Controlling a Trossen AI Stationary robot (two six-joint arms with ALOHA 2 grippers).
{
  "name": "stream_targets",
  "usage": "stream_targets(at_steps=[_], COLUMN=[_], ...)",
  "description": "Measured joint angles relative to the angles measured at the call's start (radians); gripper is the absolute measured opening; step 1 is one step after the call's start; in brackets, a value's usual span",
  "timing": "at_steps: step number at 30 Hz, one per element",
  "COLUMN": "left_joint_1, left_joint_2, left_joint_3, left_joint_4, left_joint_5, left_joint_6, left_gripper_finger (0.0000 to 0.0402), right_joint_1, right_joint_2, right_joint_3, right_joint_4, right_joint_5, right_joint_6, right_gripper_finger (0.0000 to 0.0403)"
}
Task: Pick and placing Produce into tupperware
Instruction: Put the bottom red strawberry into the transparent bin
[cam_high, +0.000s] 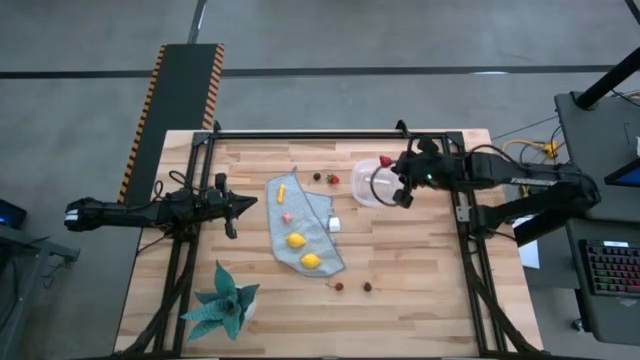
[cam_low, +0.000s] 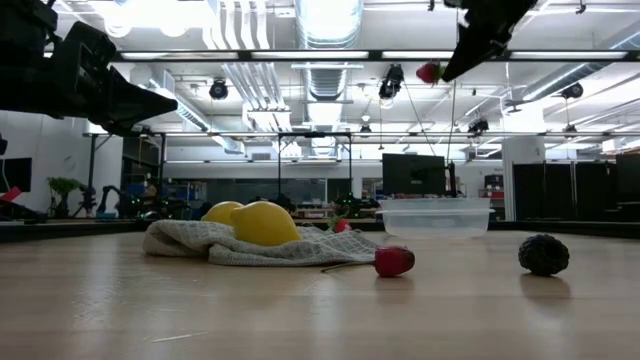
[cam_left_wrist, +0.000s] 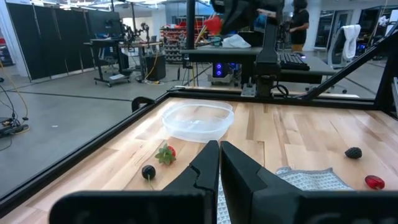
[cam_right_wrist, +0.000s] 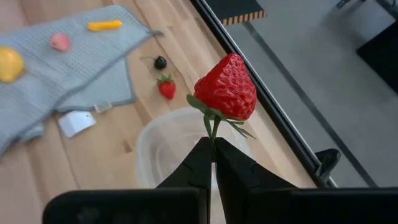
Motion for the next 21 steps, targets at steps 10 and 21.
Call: stream_targets(at_steps=[10,21], left_joint_1=[0.0,0.0], left_joint_2=[0.0,0.0], left_joint_3=[0.0,0.0], left_joint_4=[0.0,0.0], left_joint_5=[0.0,0.0], left_joint_6=[0.0,0.0], left_gripper_finger=[0.0,0.0], right_joint_1=[-0.179,-0.298], right_joint_2=[0.082,0.277], right_joint_3=[-0.062,-0.129], right_joint_4=[0.012,0.111], right_joint_5=[-0.123,-0.242], right_joint_6=[-0.057,-0.064], right_gripper_finger=[0.0008,0.0008])
